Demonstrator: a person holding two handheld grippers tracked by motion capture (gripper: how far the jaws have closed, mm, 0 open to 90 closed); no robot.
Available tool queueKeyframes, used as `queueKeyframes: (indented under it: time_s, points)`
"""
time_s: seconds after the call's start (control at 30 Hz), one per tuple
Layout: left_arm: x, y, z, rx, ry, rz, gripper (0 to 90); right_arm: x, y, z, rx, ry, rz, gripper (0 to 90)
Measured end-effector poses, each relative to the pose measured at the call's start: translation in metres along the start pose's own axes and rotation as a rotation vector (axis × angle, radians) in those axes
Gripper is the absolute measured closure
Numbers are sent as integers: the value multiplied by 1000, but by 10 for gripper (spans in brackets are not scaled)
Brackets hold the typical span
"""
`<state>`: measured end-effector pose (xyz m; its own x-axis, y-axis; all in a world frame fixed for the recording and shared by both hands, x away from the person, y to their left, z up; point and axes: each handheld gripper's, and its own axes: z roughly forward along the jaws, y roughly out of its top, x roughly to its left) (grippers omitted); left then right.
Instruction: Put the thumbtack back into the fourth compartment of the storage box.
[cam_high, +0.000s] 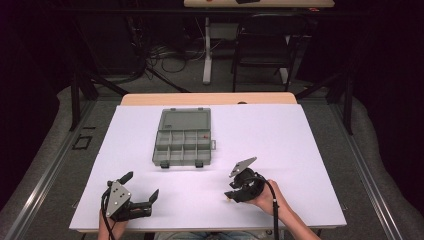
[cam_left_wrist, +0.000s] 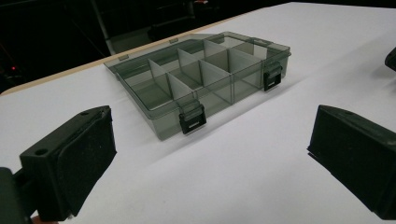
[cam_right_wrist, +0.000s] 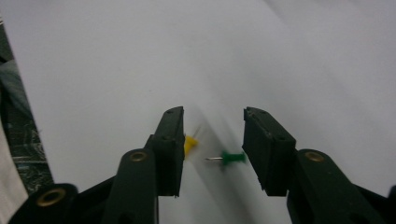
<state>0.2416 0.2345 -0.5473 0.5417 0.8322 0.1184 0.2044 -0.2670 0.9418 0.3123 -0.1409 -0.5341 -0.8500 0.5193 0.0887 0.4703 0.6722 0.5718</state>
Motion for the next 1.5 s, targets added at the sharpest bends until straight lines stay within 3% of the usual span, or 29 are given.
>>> queueKeyframes:
  time_s: [0.13, 0.43, 0.63, 0.87, 1.5]
  points:
    - [0, 0, 0, -1, 2, -4, 2, 10, 2, 6, 38, 28, -31, 592]
    - [0, 0, -1, -1, -3, 1, 2, 13, 0, 10, 68, -26, -54, 813]
    - [0, 0, -1, -1, -3, -1, 2, 11, -1, 9, 58, -8, -43, 816]
    - [0, 0, -1, -4, -4, -6, 2, 7, 1, 0, -1, 4, -21, 816]
    - [0, 0, -1, -4, -4, -2, 2, 0, 5, -16, -89, -65, -11, 817]
